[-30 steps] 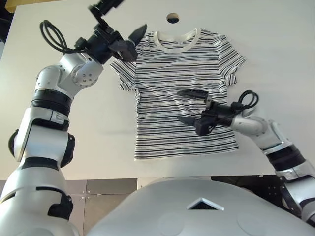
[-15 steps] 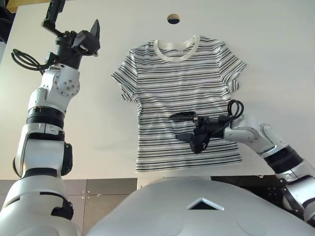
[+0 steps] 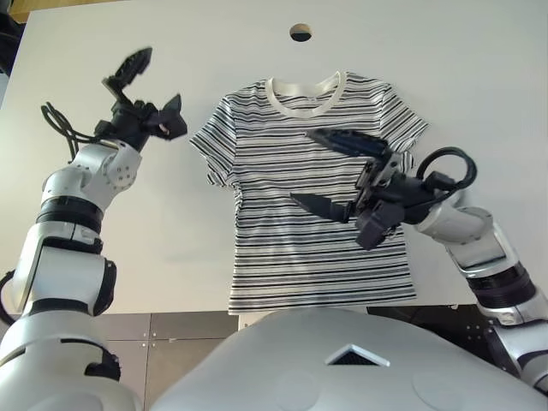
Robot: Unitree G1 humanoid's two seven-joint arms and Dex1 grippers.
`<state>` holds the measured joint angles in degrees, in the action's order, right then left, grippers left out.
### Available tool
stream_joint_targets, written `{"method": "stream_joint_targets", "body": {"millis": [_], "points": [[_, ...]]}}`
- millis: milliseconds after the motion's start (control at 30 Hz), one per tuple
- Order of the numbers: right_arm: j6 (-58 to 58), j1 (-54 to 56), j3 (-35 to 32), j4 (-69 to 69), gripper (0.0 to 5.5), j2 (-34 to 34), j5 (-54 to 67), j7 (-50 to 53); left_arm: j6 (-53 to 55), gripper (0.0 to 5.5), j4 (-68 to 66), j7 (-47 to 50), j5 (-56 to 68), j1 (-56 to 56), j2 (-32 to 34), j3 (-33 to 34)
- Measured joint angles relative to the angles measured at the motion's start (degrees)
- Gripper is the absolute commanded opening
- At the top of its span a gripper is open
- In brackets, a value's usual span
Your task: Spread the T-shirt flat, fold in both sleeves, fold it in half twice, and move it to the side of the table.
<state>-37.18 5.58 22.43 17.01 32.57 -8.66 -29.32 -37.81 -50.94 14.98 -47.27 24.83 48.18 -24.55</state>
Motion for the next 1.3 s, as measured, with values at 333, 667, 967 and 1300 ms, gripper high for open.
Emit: {"method": "stream_joint_targets", "body": {"millis": [333,667,967,1300], "points": [[3.7,2.1,-7.1,-3.6,4.54,-4.8,-4.0,6.1,-1.2,4.92,17.3,-11.4,2.2,-8.5,6.3,-1.2],[3.6,1.5,-7.6,-4.5,4.54,-5.1,-5.7,6.5,-0.4,4.92,15.2,-9.8,1.9,-6.5,1.3,-1.8],[3.0,0.6,-7.7,-5.9,4.47,-5.1,-6.4,6.9,4.5,3.64,9.3,-7.3,-3.1,-2.1,-0.5,-4.6],[2.4,0.4,-7.7,-6.4,4.47,-5.2,-6.4,6.9,5.3,1.99,11.6,-8.3,-4.1,-2.9,-0.4,-6.5]]}}
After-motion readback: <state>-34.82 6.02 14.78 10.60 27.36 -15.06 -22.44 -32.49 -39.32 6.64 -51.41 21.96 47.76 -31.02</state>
